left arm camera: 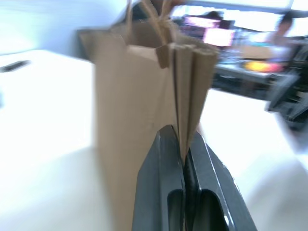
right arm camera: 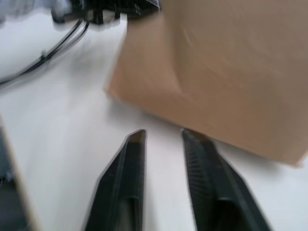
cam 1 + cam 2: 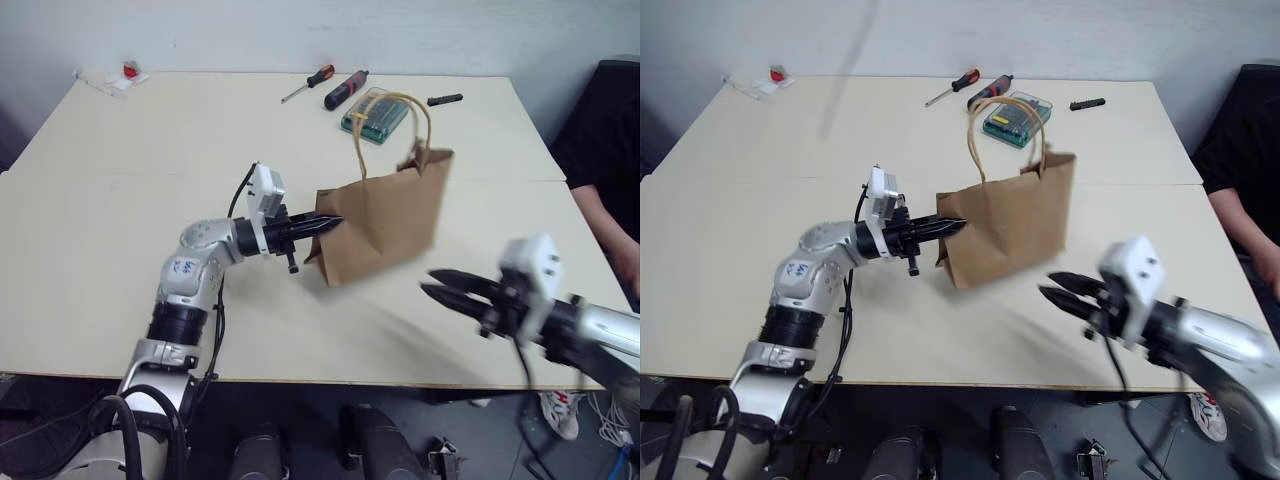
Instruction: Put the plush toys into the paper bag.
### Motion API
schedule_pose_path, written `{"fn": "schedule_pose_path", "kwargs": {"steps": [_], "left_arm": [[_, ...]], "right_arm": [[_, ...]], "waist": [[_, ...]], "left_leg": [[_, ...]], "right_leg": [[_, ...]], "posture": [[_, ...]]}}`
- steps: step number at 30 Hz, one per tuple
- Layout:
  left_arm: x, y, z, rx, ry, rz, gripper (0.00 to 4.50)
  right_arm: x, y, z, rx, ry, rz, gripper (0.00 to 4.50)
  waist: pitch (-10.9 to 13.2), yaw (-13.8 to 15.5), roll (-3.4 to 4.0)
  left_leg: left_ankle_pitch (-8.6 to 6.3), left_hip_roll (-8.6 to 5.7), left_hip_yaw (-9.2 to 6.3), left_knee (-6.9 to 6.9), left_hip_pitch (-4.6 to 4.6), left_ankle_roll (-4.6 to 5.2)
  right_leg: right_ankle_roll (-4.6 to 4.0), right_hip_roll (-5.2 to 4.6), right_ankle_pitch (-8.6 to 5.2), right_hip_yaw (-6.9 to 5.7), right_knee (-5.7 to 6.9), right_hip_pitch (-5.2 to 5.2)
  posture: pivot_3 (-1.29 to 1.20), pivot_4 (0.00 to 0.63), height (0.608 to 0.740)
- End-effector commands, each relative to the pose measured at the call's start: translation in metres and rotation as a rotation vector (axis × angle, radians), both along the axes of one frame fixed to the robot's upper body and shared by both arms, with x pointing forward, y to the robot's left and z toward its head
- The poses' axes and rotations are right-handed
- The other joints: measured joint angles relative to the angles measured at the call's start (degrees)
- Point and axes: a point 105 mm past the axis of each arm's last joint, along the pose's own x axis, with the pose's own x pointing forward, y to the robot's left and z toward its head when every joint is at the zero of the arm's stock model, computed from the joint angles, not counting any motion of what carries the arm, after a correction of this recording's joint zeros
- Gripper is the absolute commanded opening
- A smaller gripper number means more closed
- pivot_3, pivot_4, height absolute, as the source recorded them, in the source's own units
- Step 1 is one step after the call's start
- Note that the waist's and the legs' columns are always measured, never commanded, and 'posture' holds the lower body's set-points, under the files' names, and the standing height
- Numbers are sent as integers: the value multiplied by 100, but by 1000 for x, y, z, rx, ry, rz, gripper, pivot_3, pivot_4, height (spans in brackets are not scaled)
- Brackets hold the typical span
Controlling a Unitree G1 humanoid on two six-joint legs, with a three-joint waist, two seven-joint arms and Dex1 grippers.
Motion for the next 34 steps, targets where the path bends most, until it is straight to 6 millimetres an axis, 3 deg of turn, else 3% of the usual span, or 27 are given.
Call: {"fn": "schedule_pose_path", "kwargs": {"steps": [1,5,7,12,15,18,22,27,32,34], "left_arm": [[-13,-12,6,24,-7,-204,0],[-19,-22,-14,127,-40,-333,0],[-15,-24,-26,171,-43,-336,0],[5,-18,-41,254,-64,-226,0],[1,0,-29,237,-36,-215,606],[-11,27,-17,247,-11,-185,1550],[-50,83,12,281,78,-79,2824],[-88,131,35,362,142,74,4398],[-107,162,62,381,169,182,4471],[-109,166,64,405,155,205,4471]], "right_arm": [[-28,-14,28,-43,-58,-6,2618],[-42,-36,38,-57,-64,-117,4025],[-47,-40,36,-70,-54,-141,4487],[-47,-45,31,-73,-36,-166,4487],[-43,-50,31,-62,-13,-148,4500],[-42,-52,32,-51,19,-106,4500],[-35,-68,40,-35,75,-60,4500],[-30,-86,44,-64,136,-31,4500],[-35,-104,56,-85,179,-4,4500],[-35,-107,62,-83,177,2,4500]], "waist": [[4,-42,-8],[7,-65,-17],[8,-54,-19],[15,-36,-34],[15,-67,-34],[15,-79,-32],[29,-179,-48],[32,-126,-48],[36,-30,-53],[36,-33,-53]], "left_leg": [[-1,-4,-10,0,17,1],[-13,3,-13,-14,80,0],[-15,6,-13,-18,87,-1],[-19,15,-18,-17,82,9],[-24,13,-15,-16,79,21],[-25,17,-15,-20,79,20],[-25,25,-25,-25,77,8],[-26,20,-36,-19,80,7],[-28,9,-44,-17,83,12],[-30,9,-43,-17,84,15]], "right_leg": [[1,3,0,-6,-9,27],[1,5,2,3,-27,90],[0,6,2,8,-29,96],[3,-1,2,7,-34,95],[10,-6,5,12,-37,95],[11,-4,3,13,-36,91],[-1,2,-5,20,-22,74],[0,-9,-12,14,-19,79],[4,-13,-13,6,-27,89],[5,-14,-12,4,-32,92]], "posture": [[0,150,740],[0,150,740],[0,150,740],[0,150,740],[0,150,740],[0,150,740],[0,150,740],[0,150,740],[0,150,740],[0,150,740]]}}
